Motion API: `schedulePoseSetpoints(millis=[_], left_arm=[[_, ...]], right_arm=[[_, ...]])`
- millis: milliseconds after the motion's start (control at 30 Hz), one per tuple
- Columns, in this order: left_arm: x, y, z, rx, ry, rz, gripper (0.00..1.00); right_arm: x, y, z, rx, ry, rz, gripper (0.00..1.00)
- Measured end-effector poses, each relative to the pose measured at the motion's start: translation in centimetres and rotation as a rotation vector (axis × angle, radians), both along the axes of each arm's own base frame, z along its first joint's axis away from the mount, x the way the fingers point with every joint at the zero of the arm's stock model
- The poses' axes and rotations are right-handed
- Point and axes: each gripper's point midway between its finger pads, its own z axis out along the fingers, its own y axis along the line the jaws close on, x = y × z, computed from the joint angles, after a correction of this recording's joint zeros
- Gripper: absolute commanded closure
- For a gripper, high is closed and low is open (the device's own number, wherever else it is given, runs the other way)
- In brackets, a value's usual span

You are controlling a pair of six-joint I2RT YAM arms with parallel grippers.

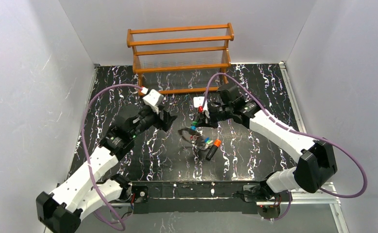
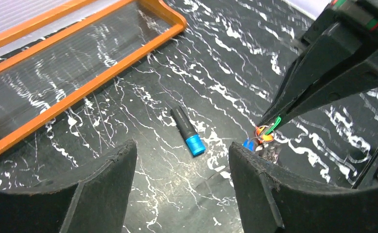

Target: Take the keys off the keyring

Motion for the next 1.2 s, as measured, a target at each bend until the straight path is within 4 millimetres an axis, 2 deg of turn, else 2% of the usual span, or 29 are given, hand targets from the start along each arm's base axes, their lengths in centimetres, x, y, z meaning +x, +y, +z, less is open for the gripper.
schedulePoseSetpoints(millis=[200, 467, 633, 1000, 1200], left_arm=[[0.7, -2.2, -2.5, 0.135, -0.002, -0.16, 0.34], [-0.4, -4.2, -3.7, 0.2, 0.002, -0.388, 0.36], [-1.5, -4.7, -5.3, 0.214, 0.043, -0.491, 0.39], [-3.1, -4.3, -5.2, 0.203, 0.022, -0.541, 0.4], [-5.6, -5.0, -6.3, 0.131, 0.103, -0.637, 0.4]], right_arm=[[-0.2, 1.1, 0.6, -0.009, -0.141, 0.12, 0.99], [-1.7, 3.0, 0.7, -0.023, -0.305, 0.238, 0.99], [-2.1, 3.8, 0.9, -0.021, -0.362, 0.266, 0.99], [-2.4, 2.8, 0.9, -0.023, -0.429, 0.241, 0.99], [-1.5, 2.7, 2.0, -0.005, -0.502, 0.203, 0.99]])
